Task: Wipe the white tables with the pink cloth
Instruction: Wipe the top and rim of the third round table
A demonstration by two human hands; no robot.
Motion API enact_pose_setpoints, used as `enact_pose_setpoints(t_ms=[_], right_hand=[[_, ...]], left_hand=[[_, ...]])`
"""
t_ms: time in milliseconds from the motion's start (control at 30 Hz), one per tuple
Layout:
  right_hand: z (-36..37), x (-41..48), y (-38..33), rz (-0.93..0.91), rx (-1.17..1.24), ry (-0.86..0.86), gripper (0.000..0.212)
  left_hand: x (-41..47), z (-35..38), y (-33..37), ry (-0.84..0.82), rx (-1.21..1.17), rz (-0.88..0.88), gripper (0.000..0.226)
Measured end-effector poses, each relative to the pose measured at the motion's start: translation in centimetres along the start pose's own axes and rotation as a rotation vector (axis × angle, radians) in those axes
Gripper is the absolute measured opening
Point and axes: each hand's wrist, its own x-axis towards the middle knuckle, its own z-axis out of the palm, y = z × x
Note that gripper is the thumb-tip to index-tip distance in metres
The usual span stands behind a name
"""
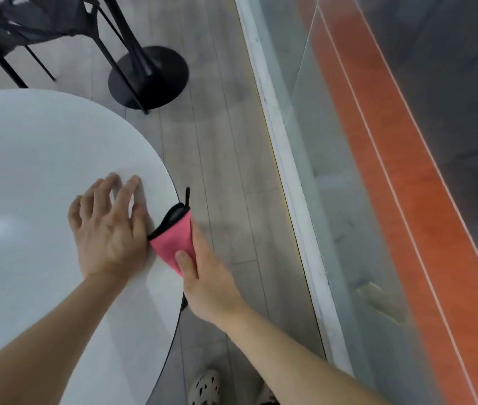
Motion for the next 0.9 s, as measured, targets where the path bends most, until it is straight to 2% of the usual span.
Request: enact_pose_setpoints(t_ms=[133,267,400,533,600,767,833,900], right_hand=[[-0.9,7.4,-2.7,0.014,-0.084,-0.010,0.066],[-0.5,14.5,-5.7,0.011,-0.059,-0.030,0.062],[-1.1,7.8,-3.5,-0.076,-0.090,-0.052,0.068],[-1.8,2.1,-1.4,-0.068,-0.121,-0.123,0.071],[-2.1,5.2,-3.0,-0.040,-0.112,-0.135,0.070],[-2.5,22.0,-9.7,-0.099,-0.248,-0.251,0.068],[-2.0,24.7,-10.8,-0.113,-0.264,-0.297,0.068],[-1.5,24.1,-10.2,-0.129,-0.227,-0.263,0.067]], left_hand=[[0.1,-0.1,0.1,0.005,-0.002,-0.008,0.048],[0.0,0.1,-0.1,0.028,-0.014,0.012,0.049],[0.0,0.1,-0.1,0.021,-0.023,-0.016,0.054],[-0.1,0.3,0.0,-0.002,0.007,-0.030,0.058],[-0.2,0.1,0.0,0.004,0.002,-0.025,0.058],[-0.4,0.1,0.0,0.026,0.023,0.002,0.059],[-0.5,0.0,0.1,0.027,0.027,0.000,0.060],[-0.6,-0.1,0.3,0.031,0.013,-0.009,0.060]])
